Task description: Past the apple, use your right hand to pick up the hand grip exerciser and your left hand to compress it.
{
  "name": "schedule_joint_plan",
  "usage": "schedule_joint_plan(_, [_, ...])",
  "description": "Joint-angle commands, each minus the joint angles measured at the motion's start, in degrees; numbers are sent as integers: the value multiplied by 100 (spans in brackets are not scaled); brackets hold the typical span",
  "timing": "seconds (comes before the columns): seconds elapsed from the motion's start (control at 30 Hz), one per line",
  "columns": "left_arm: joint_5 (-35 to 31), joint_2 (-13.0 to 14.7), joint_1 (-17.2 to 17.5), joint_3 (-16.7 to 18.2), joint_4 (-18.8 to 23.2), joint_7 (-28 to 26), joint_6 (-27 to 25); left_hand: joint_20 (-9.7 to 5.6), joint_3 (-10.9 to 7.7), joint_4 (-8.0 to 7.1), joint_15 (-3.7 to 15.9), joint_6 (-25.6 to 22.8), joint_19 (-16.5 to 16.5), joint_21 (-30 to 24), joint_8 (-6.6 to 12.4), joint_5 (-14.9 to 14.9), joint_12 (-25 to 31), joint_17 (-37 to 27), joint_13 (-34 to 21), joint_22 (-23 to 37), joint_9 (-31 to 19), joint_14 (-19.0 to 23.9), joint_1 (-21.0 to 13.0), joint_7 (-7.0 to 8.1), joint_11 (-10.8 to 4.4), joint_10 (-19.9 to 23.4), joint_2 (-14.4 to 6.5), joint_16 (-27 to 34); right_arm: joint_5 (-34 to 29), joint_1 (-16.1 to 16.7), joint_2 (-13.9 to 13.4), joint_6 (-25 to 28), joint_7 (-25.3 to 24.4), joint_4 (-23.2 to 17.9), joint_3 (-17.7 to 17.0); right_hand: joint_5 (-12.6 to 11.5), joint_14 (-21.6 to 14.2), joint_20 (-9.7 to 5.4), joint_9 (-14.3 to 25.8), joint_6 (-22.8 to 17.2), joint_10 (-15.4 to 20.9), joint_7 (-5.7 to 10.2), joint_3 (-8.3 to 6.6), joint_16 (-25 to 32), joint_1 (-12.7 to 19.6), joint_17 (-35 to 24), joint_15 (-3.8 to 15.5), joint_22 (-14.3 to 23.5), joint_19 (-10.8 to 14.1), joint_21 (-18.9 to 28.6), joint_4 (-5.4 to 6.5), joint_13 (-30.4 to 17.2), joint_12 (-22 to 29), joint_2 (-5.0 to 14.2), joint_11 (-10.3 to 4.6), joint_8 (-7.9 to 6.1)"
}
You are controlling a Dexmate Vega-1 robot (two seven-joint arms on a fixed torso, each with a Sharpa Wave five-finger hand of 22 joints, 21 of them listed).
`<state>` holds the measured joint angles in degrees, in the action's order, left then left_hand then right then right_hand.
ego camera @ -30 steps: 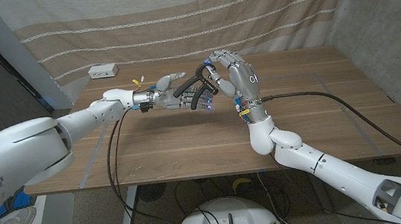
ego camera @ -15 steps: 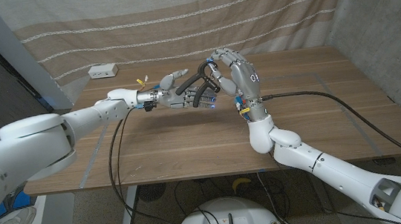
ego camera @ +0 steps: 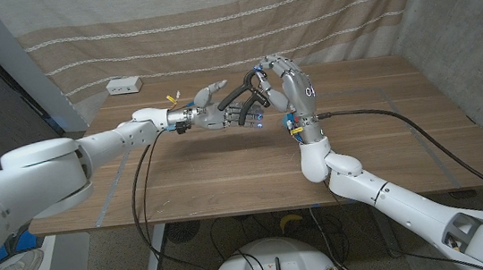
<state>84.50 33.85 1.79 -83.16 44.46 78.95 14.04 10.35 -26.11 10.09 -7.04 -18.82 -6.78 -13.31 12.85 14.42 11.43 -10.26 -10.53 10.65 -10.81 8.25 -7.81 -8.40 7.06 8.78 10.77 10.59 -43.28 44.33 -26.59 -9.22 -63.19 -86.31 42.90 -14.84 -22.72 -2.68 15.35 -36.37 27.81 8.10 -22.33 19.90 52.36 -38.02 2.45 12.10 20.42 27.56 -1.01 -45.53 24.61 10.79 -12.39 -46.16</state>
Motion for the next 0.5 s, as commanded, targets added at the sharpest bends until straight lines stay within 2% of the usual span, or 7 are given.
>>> schedule_joint_plan(0.03, [130,-9,0,-24,338,0,-130,72,78,-9,11,-12,-25,43,-28,57,-17,-14,-11,10,-20,-1,-77,-76,-15,-15,29,21,-31,75,246,-330,-81,206,-282,-16,24,-528,2675,44,-40,-8,-357,-11,-2,-31,1062,15,-29,46,342,-28,46,53,-3,-251])
schedule_joint_plan(0.1, [142,3,-4,-38,373,0,-158,76,117,-26,6,-61,-27,47,-15,67,-16,-15,-11,10,-20,-13,-62,-107,21,-16,28,18,-75,103,304,-397,-81,235,-356,-15,23,-522,2677,47,-44,-18,-357,-12,-5,-40,1062,15,-35,49,344,-34,46,52,-3,-255])
schedule_joint_plan(0.17, [175,18,1,-35,466,0,-282,85,230,-86,-17,-210,-35,54,20,83,-8,-17,-10,14,-22,-15,21,-231,54,-7,8,22,-135,137,389,-466,-81,261,-462,-16,34,-523,2678,62,-47,-10,-366,-23,-1,-44,1068,15,-43,52,340,-41,47,55,-3,-254])
schedule_joint_plan(0.23, [170,22,-2,-41,488,0,-279,102,315,-129,-33,-324,-49,56,43,91,-2,-18,-8,17,-23,-11,98,-281,133,6,-10,26,-181,156,434,-493,-81,276,-517,-16,36,-519,2673,59,-51,-20,-370,-29,-8,-51,1061,15,-53,54,347,-48,48,57,-3,-257])
schedule_joint_plan(0.33, [208,23,54,59,518,0,-285,120,457,-188,-58,-594,-74,62,103,99,24,-17,-5,20,-28,27,224,-314,136,79,-47,41,-238,161,491,-533,-81,281,-586,-14,41,-515,2660,58,-55,-15,-374,-36,-14,-67,1065,15,-63,61,349,-61,51,55,-3,-259])
schedule_joint_plan(0.4, [224,19,95,138,519,0,-337,95,541,-217,-5,-917,-97,67,187,99,96,-12,-4,21,-42,115,283,-310,80,299,-107,65,-253,159,500,-541,-81,284,-596,-14,50,-515,2673,70,-58,-20,-378,-46,-18,-73,1062,15,-70,65,352,-68,52,55,-3,-267])
schedule_joint_plan(0.5, [205,4,131,228,482,0,-384,115,570,-220,68,-1365,-383,-14,299,73,144,-3,1,28,-105,439,229,-343,37,584,-276,125,-247,129,504,-538,-81,288,-586,-13,53,-513,2666,81,-62,-8,-381,-49,-20,-84,1065,15,-80,68,352,-76,54,55,-3,-264])
